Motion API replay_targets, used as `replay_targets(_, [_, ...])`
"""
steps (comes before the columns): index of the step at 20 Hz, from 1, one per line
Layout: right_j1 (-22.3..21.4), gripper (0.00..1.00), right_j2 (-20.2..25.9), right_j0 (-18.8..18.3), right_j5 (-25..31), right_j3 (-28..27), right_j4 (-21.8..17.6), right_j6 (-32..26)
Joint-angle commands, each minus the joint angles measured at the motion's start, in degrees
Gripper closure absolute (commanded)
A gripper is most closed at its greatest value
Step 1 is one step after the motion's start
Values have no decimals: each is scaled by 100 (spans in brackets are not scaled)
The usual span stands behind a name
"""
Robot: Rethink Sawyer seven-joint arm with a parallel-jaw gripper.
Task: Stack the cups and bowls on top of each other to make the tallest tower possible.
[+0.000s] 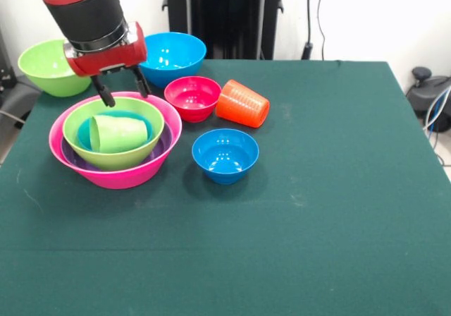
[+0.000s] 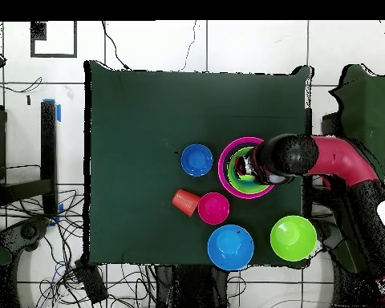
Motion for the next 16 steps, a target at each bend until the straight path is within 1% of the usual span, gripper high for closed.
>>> replay_targets(1, [-9, 0, 77, 184, -90, -153, -586, -1920])
replay_targets(8, [-12, 0, 120, 186, -88, -139, -612, -1883])
replay_targets(14, [71, 0, 198, 176, -256, -161, -667, -1960])
replay_targets(16, [160, 0, 197, 207, -246, -254, -694, -2012])
